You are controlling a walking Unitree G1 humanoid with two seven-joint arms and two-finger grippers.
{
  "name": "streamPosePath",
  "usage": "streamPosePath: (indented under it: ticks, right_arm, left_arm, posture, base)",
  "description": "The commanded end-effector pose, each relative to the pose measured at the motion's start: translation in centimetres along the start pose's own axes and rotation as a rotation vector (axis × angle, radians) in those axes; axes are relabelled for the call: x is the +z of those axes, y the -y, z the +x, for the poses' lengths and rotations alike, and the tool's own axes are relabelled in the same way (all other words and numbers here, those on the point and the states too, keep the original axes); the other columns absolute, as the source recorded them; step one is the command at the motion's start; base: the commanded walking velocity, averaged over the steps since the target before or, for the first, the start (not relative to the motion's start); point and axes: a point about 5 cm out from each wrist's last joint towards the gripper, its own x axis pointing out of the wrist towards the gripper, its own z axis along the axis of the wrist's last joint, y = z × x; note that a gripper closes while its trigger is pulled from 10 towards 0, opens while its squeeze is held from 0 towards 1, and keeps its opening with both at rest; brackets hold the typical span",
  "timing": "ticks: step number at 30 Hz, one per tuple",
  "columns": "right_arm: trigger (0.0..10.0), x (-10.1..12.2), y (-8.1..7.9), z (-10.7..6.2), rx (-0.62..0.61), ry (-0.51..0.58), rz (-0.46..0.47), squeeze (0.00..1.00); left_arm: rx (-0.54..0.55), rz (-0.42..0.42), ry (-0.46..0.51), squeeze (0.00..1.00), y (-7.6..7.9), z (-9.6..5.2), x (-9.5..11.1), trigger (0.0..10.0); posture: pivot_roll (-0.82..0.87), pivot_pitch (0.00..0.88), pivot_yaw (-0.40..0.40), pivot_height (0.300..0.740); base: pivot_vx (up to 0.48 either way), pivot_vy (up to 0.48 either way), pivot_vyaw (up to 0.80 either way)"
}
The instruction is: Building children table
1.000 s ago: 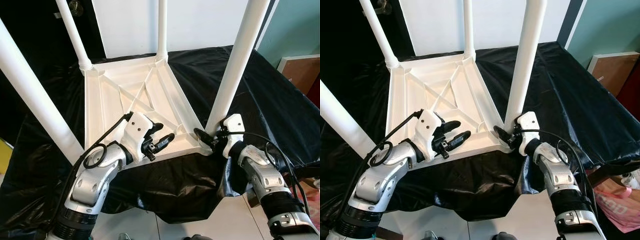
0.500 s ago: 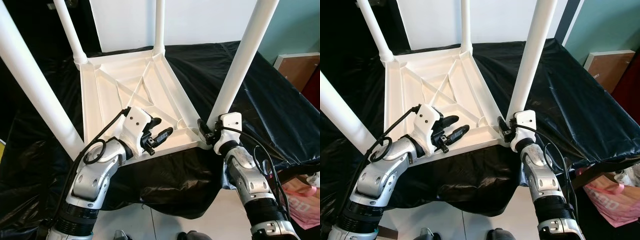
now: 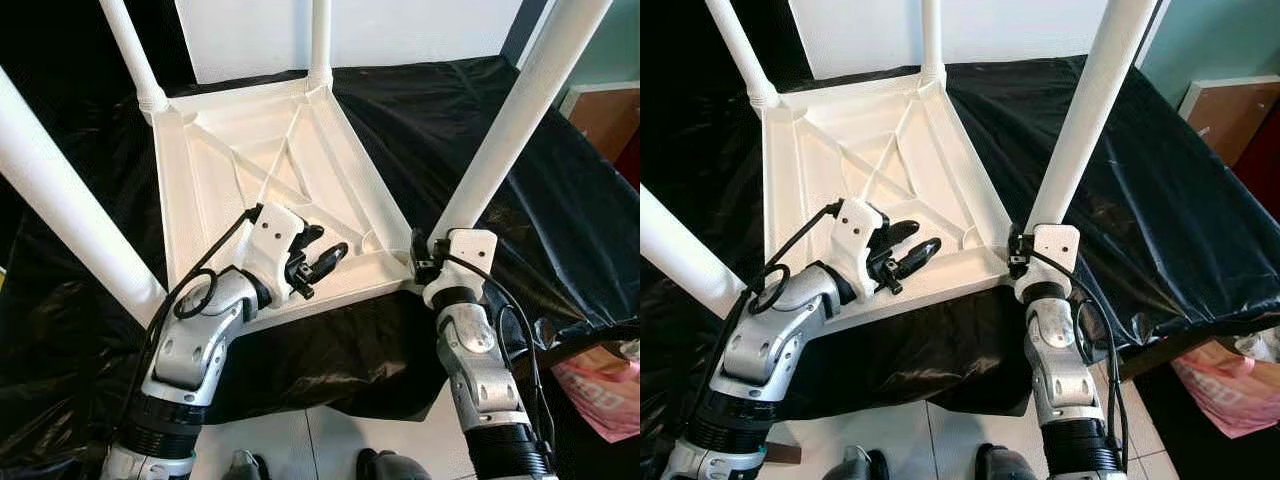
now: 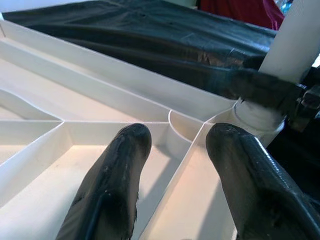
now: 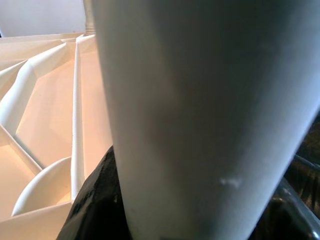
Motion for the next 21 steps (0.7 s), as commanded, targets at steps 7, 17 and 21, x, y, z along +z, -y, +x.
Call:
streamPosePath:
  ticks: [7, 17, 21]
  right_arm:
    - [10.0, -2.5, -0.4, -1.0, 0.018, -0.123, -0.016, 0.0]
    - [10.0, -0.6, -1.3, -0.1, 0.165, -0.048, 0.056, 1.0]
    - [10.0, 0.3, -1.1, -0.2, 0.258, -0.022, 0.076, 1.0]
  left_arm:
    - [-0.01, -0.001, -0.008, 0.0, -0.2, -0.1, -0.6, 10.0]
    - [0.026, 0.01, 0.004, 0.0, -0.6, -0.5, -0.4, 10.0]
    - [-0.031, 0.014, 0.01, 0.0, 0.7, -0.6, -0.4, 10.0]
  posture:
    - [-0.19, 0.156, -0.032, 0.74]
    - [-0.14, 0.09, -0.081, 0.74]
    - [-0.14, 0.069, -0.076, 0.74]
  base:
    - [0.0, 0.0, 0.0]
    - [0.0, 0.0, 0.0]
    - [0.0, 0.0, 0.0]
